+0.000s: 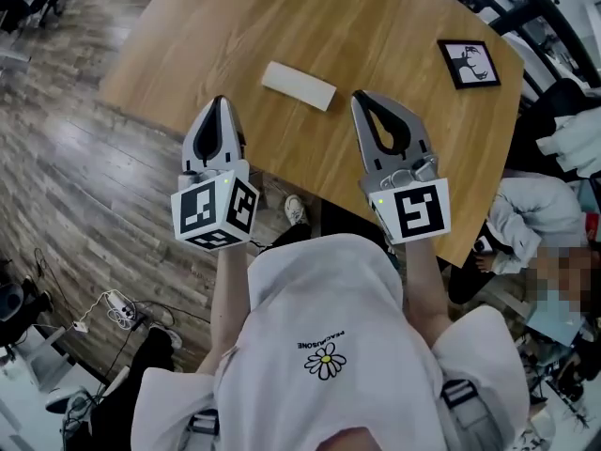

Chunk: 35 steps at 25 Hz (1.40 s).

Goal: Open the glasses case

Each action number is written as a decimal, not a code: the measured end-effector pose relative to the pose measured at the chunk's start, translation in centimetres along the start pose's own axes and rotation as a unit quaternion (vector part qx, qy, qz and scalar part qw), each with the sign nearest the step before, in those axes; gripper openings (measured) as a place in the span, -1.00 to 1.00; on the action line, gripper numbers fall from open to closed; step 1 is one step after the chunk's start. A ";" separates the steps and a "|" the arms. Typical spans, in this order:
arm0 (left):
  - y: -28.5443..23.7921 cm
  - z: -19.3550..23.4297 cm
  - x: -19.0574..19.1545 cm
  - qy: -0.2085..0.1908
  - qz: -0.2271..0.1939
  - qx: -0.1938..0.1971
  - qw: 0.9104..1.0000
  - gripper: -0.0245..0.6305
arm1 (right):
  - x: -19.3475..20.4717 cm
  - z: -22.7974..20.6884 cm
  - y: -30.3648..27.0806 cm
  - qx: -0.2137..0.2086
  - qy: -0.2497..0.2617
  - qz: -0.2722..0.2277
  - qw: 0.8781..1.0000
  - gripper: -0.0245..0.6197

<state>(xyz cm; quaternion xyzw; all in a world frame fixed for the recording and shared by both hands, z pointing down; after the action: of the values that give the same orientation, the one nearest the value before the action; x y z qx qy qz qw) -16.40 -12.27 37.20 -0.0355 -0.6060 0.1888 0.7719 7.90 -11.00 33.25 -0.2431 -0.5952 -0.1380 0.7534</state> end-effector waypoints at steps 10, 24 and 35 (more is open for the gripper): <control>-4.4 1.0 1.9 -0.044 0.085 0.018 0.995 -0.78 | 0.7 0.1 -4.0 -0.051 0.055 0.027 0.997 -0.79; -15.6 3.6 11.1 -0.109 0.356 0.067 0.926 -0.48 | 11.2 0.1 -9.8 -0.146 0.136 0.211 0.957 -0.18; -17.6 3.9 12.9 -0.123 0.410 0.129 0.894 -0.38 | 17.2 1.6 -12.5 -0.173 0.149 0.277 0.933 -0.10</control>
<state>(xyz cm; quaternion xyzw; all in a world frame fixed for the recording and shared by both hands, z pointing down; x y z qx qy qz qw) -13.19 -24.93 55.14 -0.1578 -0.5983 0.5678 0.5429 4.68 -19.31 52.62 -0.5016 -0.3519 -0.0597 0.7881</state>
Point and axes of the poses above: the fingertips, and each gripper's own axes: y backward along the fingers, z to its left, x out of its underside, the point moved 8 cm from there along y, backward along the fingers, and after that the axes turned 8 degrees about z, right-handed, at the moved point
